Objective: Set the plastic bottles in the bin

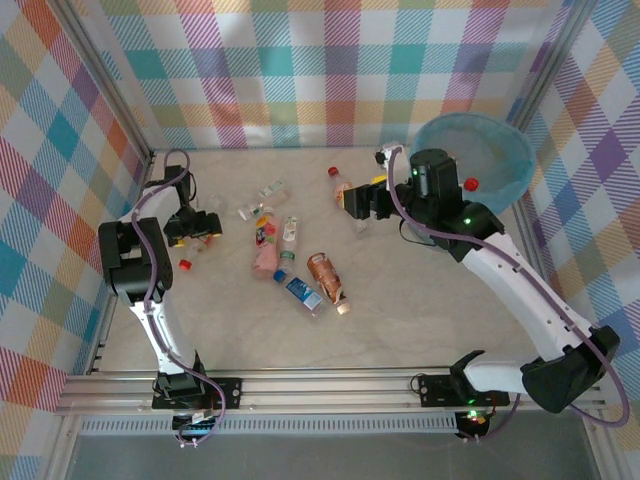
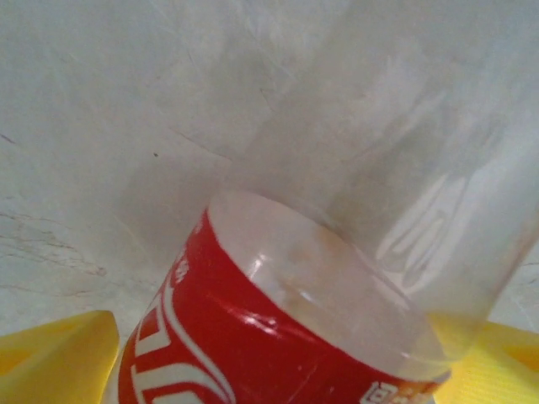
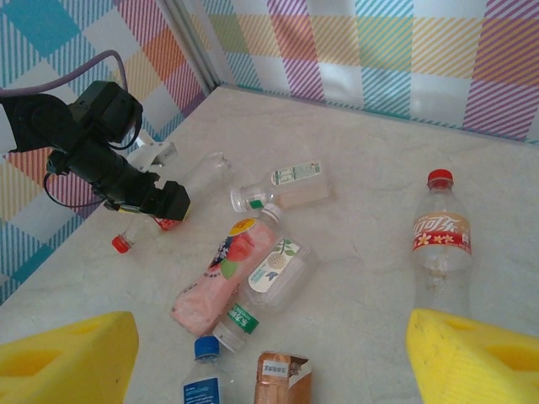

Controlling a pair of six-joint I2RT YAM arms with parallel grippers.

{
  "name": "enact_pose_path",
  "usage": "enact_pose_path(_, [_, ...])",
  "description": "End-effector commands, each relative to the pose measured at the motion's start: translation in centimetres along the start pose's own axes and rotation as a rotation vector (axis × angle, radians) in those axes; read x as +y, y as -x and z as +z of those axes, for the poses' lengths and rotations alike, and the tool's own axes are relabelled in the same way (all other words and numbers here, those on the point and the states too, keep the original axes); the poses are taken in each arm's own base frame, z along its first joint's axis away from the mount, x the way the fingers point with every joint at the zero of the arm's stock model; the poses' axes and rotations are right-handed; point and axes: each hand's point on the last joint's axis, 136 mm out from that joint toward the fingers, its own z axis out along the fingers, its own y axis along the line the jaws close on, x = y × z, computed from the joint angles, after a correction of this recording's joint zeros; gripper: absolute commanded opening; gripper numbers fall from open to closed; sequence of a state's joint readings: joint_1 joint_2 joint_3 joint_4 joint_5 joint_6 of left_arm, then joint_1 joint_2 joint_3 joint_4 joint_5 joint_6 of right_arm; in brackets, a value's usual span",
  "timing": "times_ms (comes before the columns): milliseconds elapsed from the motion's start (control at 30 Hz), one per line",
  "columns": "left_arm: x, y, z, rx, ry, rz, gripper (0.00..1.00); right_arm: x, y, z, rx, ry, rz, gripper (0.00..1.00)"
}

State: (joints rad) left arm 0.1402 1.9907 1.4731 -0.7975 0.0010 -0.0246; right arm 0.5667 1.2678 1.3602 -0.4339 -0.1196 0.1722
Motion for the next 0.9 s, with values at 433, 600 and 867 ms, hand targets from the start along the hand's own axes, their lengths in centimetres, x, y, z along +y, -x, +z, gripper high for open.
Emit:
enact_pose_path(433, [-0.1, 0.4, -1.5, -0.028, -0.009, 0.022, 0.68, 0.8, 0.8, 0.0, -0.033, 0.031, -0.016, 0.83])
enact_pose_path(600, [-0.1, 0.9, -3.6, -0.095, -0.020, 0.014, 0.66, 0.6, 1.2, -0.8, -0.055, 0.006, -0.040, 0.83])
enact_pose_path(867, [-1.2, 1.6, -8.5, -0.245, -0.084, -0.008, 0.63, 0.5, 2.1, -2.6, -0.099, -0.023, -0.063, 0.83])
